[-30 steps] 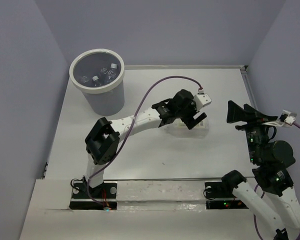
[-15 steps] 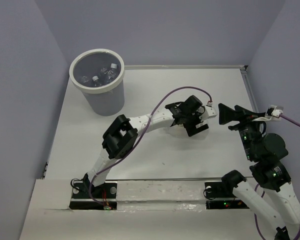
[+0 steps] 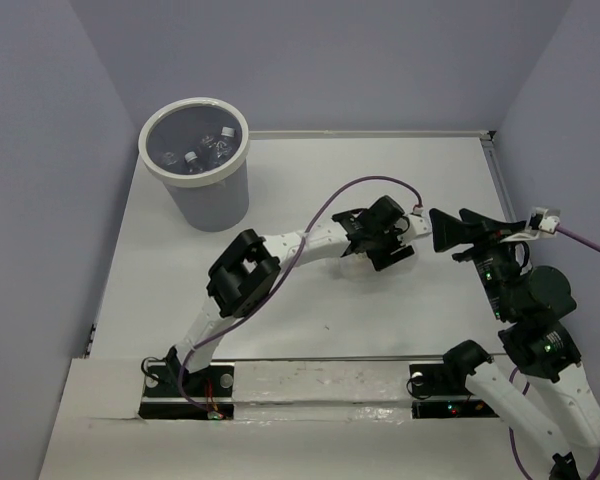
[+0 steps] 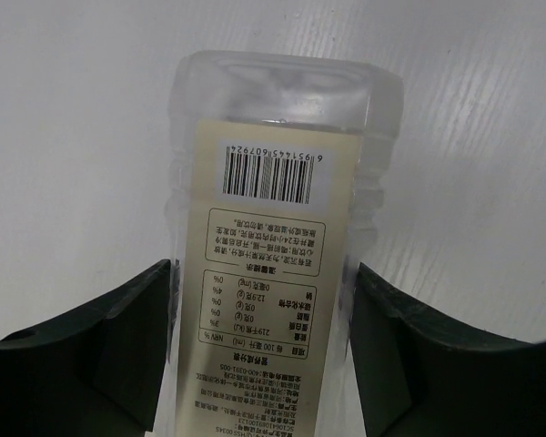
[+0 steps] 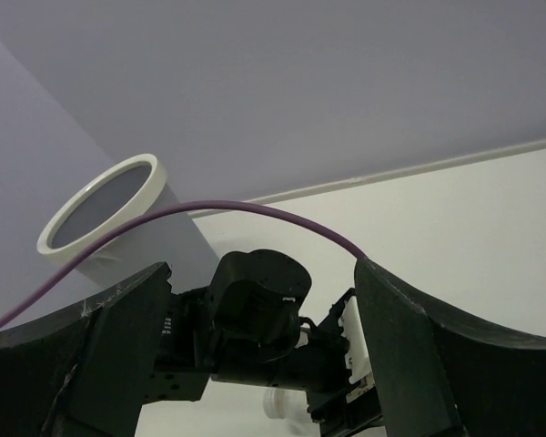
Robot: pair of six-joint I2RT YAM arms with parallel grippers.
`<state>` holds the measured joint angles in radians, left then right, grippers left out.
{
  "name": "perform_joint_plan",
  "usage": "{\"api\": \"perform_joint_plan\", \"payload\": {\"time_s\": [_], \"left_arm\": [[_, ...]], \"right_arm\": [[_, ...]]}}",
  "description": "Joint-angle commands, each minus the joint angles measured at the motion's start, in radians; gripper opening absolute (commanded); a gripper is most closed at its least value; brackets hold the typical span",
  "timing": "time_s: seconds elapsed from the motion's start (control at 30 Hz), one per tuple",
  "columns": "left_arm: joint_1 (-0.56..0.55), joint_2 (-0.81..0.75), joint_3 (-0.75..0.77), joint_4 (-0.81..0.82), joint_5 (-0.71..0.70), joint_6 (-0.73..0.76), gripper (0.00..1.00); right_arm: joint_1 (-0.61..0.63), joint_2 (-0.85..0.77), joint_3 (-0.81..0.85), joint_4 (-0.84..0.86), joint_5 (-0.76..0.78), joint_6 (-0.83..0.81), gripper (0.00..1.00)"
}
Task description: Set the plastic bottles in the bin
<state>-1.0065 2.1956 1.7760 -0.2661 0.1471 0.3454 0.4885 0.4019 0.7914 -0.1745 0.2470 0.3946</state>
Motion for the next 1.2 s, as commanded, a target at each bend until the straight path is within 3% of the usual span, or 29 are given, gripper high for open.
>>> {"api": "perform_joint_plan", "payload": {"time_s": [0.0, 0.03, 0.07, 0.3, 0.6, 0.7, 0.73, 0.9, 1.17], "left_arm": [[0.006, -0.123, -0.056, 0.01, -0.081, -0.04, 0.13], [0.009, -0.172, -0.078, 0.045, -0.086, -0.045, 0.03], [0.02, -0.2, -0.104, 0.065, -0.087, -0.063, 0.0], [0.147, -0.527, -0.328, 0.244, -0.09, -0.18, 0.0], [0.383, -0.878, -0.388, 0.45, -0.135, -0.417, 0.01], [0.558, -0.921, -0.357, 0.488, -0.175, -0.503, 0.04], [0.559, -0.927, -0.346, 0.489, -0.182, -0.503, 0.04], [0.771, -0.912, -0.309, 0.554, -0.187, -0.571, 0.07], [0.954, -0.775, -0.3, 0.636, -0.241, -0.588, 0.08]], "right_arm": [[-0.002, 0.0, 0.019, 0.059, -0.035, 0.007, 0.86], [-0.002, -0.005, 0.017, 0.059, -0.029, 0.012, 0.86], [-0.002, -0.011, 0.017, 0.059, -0.019, 0.012, 0.86], [-0.002, -0.069, 0.02, 0.058, -0.035, 0.02, 0.86], [-0.002, -0.018, -0.035, 0.093, -0.101, 0.049, 0.86], [-0.002, 0.028, -0.049, 0.118, -0.14, 0.065, 0.85], [-0.002, 0.038, -0.049, 0.125, -0.152, 0.066, 0.85], [-0.002, 0.086, -0.086, 0.164, -0.215, 0.093, 0.85], [-0.002, 0.13, -0.107, 0.214, -0.239, 0.09, 0.85]]}}
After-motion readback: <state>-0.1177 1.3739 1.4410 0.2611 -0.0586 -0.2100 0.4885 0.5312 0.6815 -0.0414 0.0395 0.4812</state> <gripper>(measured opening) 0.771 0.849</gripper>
